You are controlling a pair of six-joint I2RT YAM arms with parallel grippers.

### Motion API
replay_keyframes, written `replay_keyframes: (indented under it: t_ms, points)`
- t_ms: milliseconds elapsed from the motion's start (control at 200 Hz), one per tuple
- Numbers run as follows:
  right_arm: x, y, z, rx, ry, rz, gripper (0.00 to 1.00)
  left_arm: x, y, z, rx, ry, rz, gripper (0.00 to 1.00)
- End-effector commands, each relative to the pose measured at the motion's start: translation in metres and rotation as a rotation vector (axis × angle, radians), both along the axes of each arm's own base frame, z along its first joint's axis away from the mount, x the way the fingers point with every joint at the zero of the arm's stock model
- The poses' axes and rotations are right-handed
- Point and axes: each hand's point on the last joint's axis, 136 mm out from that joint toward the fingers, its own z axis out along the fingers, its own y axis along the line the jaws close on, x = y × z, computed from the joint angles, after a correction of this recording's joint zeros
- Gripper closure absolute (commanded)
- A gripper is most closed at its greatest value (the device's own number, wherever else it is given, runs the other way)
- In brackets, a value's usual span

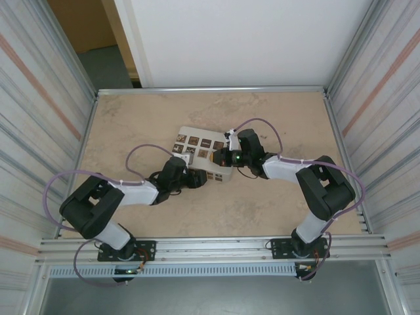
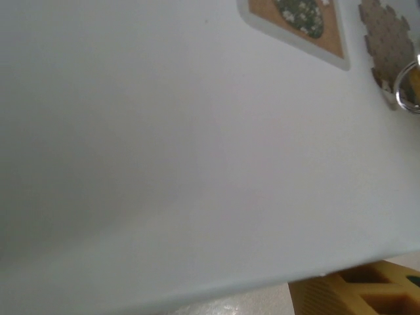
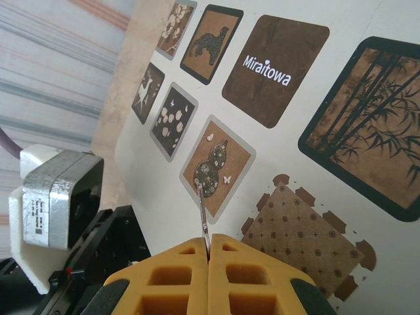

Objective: Unlock the padlock with the key

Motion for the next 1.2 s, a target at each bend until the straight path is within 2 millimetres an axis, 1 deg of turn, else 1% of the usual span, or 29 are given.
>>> replay_keyframes:
  t_ms: [0, 291, 566, 857, 1022, 1197]
  points:
    - [-0.021, -0.007, -0.036, -0.083, 0.128, 0.003, 1.00, 0.010, -0.002, 0.006, -0.032, -0.044, 0.012, 0.43]
    - [-0.022, -0.008, -0.038, -0.089, 0.130, 0.002, 1.00, 0.014, -0.007, -0.001, -0.041, -0.031, 0.015, 0.50]
    - [-0.024, -0.006, -0.039, -0.098, 0.128, 0.006, 1.00, 0.018, -0.014, -0.001, -0.049, -0.040, 0.015, 0.55]
    - [-0.025, -0.005, -0.037, -0.101, 0.122, 0.012, 1.00, 0.017, -0.025, -0.001, -0.011, -0.052, -0.002, 0.61]
    - [-0.026, -0.005, -0.036, -0.101, 0.118, 0.012, 1.00, 0.018, -0.023, -0.003, 0.002, -0.046, 0.016, 0.62]
    - [-0.026, -0.005, -0.031, -0.095, 0.109, 0.013, 1.00, 0.020, -0.021, -0.003, 0.007, -0.043, 0.032, 0.70]
